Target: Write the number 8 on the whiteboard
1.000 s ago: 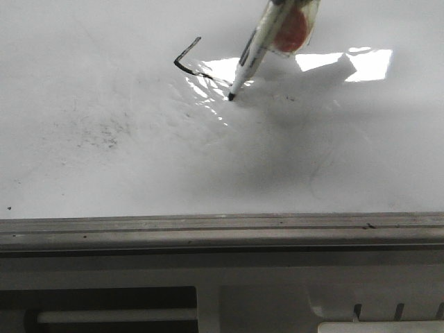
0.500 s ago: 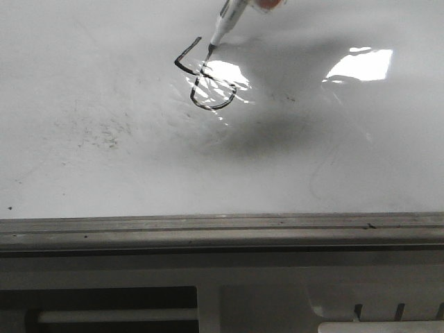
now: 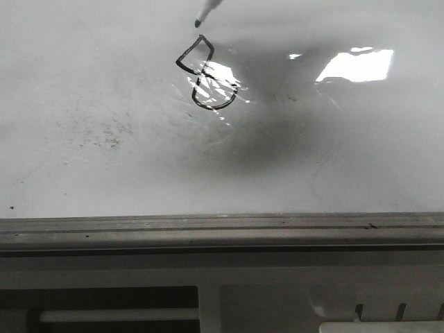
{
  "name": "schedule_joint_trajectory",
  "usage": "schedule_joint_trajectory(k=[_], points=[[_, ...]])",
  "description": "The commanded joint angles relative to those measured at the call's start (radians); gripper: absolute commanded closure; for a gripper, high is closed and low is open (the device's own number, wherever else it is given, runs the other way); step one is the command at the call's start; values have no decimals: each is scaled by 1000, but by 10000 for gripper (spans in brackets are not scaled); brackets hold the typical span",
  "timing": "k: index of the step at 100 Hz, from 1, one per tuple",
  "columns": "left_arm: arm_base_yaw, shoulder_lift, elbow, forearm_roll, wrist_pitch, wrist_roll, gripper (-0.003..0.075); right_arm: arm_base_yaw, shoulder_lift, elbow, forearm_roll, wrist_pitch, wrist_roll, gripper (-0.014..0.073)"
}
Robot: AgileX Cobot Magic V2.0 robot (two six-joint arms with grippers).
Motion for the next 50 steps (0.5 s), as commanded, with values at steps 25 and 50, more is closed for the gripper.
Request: schedule_joint_trajectory(k=[25,50], points=[[-105,347,-30,33,-354,-9,395,103,33,-11,7,115,-11,657],[-139,525,-30,5,-517,-9,395,168,72,-7,47,112,-9,657]])
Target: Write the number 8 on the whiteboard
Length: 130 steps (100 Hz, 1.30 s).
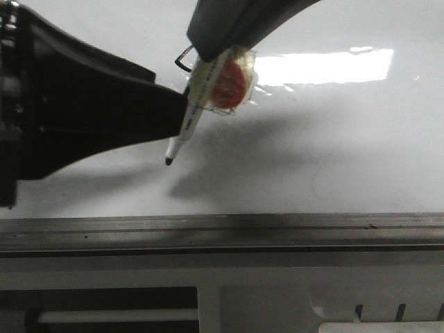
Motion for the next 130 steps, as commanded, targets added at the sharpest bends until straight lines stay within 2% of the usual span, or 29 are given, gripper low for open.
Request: schedule_joint_trajectory(k=[1,17,24,31,44,54,60,65,71,80,96,107,130], points=[[-10,25,-30,-40,-120,-9,395,15,-19,-25,15,-58,-9,657],[-10,49,-30,-40,-146,-9,398,19,-19,-25,53,-48,-9,657],[-10,51,-30,-40,-136,-9,429,19,-19,-25,68,-48,-9,657],[-10,51,-30,-39,-137,-9,517,19,-19,-25,75,-43,-9,657],[-10,51,-30,-35,-137,-9,744,19,-19,-25,75,-39,-9,657],[-10,51,-30,-30,-137,-9,741,19,-19,-25,78,-49,-9,644],[-10,51,-30,-30,-137,-9,741,19,-19,-25,78,-49,-9,584],[-10,51,-30,-30,-137,-9,741,19,-19,-25,78,-51,-9,489],[-10,49,-30,-33,-126,-9,741,19,-19,-25,78,-55,-9,328],[-10,35,-30,-113,-59,-9,741,17,-19,-25,74,-57,-9,202],[10,-44,-30,-448,157,-9,741,15,-19,-25,70,-55,-9,198],[55,-79,-32,-694,256,-9,741,15,-19,-25,70,-55,-9,198],[82,-60,-54,-777,273,-9,741,15,-19,-25,70,-55,-9,198]])
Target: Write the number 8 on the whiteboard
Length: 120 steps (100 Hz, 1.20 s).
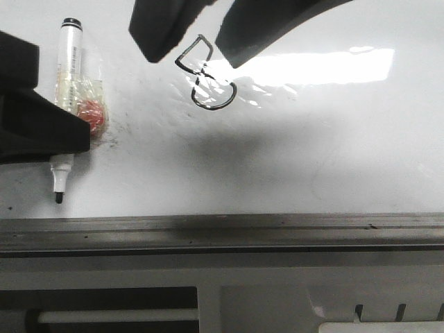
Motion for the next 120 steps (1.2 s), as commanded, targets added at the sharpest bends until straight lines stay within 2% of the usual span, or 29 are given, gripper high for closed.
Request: schedule_joint_trajectory(k=[1,39,45,50,55,60,67,72,77,86,91,96,104,109,111,120], points=[[4,3,-47,-33,-64,-8,741,-1,-19,-25,-8,-56,-9,198],[4,13,-62,-33,-75,-8,740,-1,-19,-25,-8,-46,-9,198],[4,13,-62,-33,-82,-8,722,-1,-19,-25,-8,-46,-9,198],[4,13,-62,-28,-84,-8,665,-1,-19,-25,-8,-46,-9,198],[4,13,-62,-28,-87,-8,571,-1,-19,-25,-8,-45,-9,198],[4,13,-62,-28,-88,-8,436,-1,-19,-25,-8,-44,-9,198],[4,13,-62,-38,-91,-8,290,-1,-19,-25,-8,-44,-9,198],[4,13,-62,-50,-91,-8,229,-1,-19,-25,-8,-46,-9,198],[4,9,-62,-60,-86,-8,205,-1,-19,-25,-10,-51,-9,198],[4,-14,-62,-61,-70,-8,206,-1,-23,-25,-31,-56,-9,210],[4,-35,-62,-61,-57,-8,206,-1,-31,-25,-38,-56,-9,256],[4,-68,-62,-57,-42,-8,207,-1,-42,-25,-46,-56,-9,337],[4,-130,-60,-35,-20,-8,234,-1,-68,-23,-59,-64,-9,527],[4,-175,-58,-26,-4,-8,330,-1,-96,-12,-75,-84,-9,649],[4,-196,-56,-19,1,-8,365,-1,-105,-7,-77,-94,-9,665],[4,-298,-40,32,10,-8,652,-1,-173,49,-103,-176,-9,657]])
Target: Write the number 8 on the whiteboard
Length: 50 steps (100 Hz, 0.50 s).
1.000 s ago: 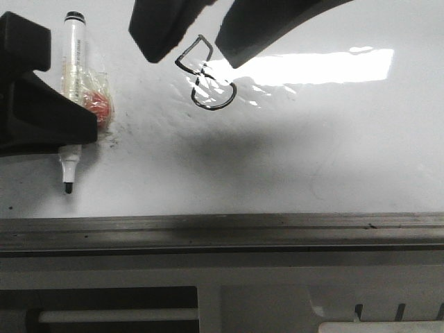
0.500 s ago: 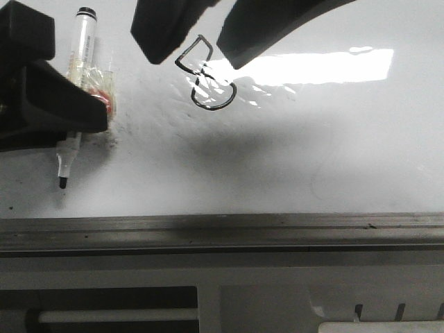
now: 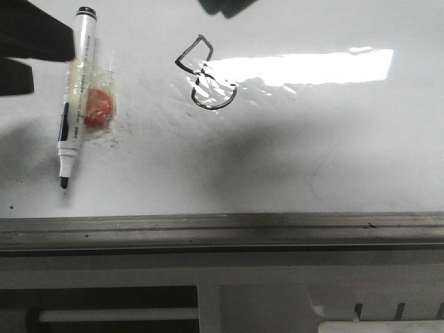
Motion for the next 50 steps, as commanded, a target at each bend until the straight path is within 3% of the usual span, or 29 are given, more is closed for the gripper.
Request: schedule_joint_trajectory(k=[1,3,31,50], points=[[1,-103,-13,45,-52,-7,698,-1,-86,17,-35,-135,-9,657],[1,-127,-6,54,-50,-7,740,-1,-107,36,-52,-159,-9,657],[1,-428,140,191,-65,-7,741,-1,-455,432,-209,-587,-9,657],[1,-561,235,322,-74,-5,741,-1,-671,680,-225,-711,-9,657]])
